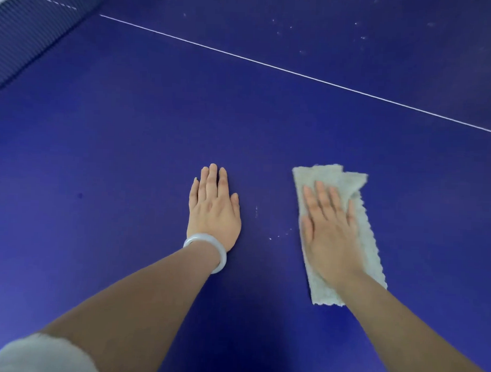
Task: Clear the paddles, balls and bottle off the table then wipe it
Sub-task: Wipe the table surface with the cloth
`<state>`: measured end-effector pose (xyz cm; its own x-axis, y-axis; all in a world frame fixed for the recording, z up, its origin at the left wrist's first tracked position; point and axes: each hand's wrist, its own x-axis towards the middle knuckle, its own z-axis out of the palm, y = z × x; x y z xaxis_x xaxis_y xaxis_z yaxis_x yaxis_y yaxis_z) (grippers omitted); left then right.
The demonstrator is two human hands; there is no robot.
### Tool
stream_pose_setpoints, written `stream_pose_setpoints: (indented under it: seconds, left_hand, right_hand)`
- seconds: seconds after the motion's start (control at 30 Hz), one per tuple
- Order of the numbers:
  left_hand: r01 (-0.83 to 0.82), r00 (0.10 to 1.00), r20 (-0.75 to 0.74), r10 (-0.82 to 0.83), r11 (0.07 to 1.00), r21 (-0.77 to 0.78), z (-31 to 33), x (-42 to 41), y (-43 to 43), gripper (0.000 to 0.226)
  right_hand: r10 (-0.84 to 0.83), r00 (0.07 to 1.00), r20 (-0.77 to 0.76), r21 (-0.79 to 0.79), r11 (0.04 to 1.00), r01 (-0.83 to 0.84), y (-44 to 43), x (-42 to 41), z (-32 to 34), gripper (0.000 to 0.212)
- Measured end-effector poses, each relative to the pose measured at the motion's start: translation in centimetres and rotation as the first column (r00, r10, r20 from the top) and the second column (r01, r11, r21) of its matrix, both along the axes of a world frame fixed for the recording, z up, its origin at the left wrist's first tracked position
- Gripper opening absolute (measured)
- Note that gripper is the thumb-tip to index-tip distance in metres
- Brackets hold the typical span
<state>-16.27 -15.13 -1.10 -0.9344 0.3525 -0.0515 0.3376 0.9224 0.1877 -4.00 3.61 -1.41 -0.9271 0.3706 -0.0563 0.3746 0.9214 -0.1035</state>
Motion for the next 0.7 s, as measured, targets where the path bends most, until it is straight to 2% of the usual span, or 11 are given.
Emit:
stream_pose_setpoints:
  seconds: [0.03, 0.1, 0.2, 0.27, 0.47, 0.53, 0.63, 0.7]
  left_hand:
    - [0.001, 1.000, 0.008, -0.002, 1.000, 0.012, 0.0, 0.0, -0.1, 0.059]
    - [0.016, 0.999, 0.042, -0.020, 0.997, 0.080, 0.3, -0.1, -0.2, 0.057]
    - [0.077, 0.988, 0.113, -0.109, 0.964, 0.254, 1.0, -0.3, -1.7, 0.052]
    - [0.132, 0.976, 0.131, -0.176, 0.947, 0.292, 1.1, 0.5, -4.5, 0.052]
    - [0.291, 0.957, -0.004, -0.291, 0.956, -0.032, 0.2, 4.4, -13.9, 0.062]
    - [0.293, 0.956, -0.007, -0.294, 0.954, -0.067, 0.2, 4.6, -14.0, 0.062]
    - [0.282, 0.959, -0.022, -0.284, 0.957, -0.074, 0.0, 4.7, -13.6, 0.061]
    - [0.286, 0.957, -0.027, -0.289, 0.955, -0.079, -0.1, 4.6, -13.7, 0.061]
  right_hand:
    - [-0.147, 0.989, -0.012, -0.011, 0.989, 0.147, 0.2, -0.1, 0.0, 0.055]
    - [-0.269, 0.963, -0.019, -0.015, 0.963, 0.269, -0.1, -0.7, -0.2, 0.057]
    - [-0.261, 0.965, -0.013, -0.008, 0.965, 0.261, -0.2, -1.2, -0.3, 0.057]
    - [-0.259, 0.966, -0.002, -0.010, 0.966, 0.259, 0.1, -1.2, -0.4, 0.057]
    - [-0.324, 0.945, 0.053, -0.023, 0.945, 0.325, 0.0, -2.3, 0.3, 0.057]
    - [-0.268, 0.963, 0.037, -0.059, 0.961, 0.270, -1.1, -1.8, 0.8, 0.056]
    - [-0.047, 0.999, 0.005, -0.090, 0.995, 0.048, -2.6, 1.8, 0.9, 0.055]
    - [-0.095, 0.995, -0.014, -0.124, 0.988, 0.093, -1.7, 4.8, 0.8, 0.055]
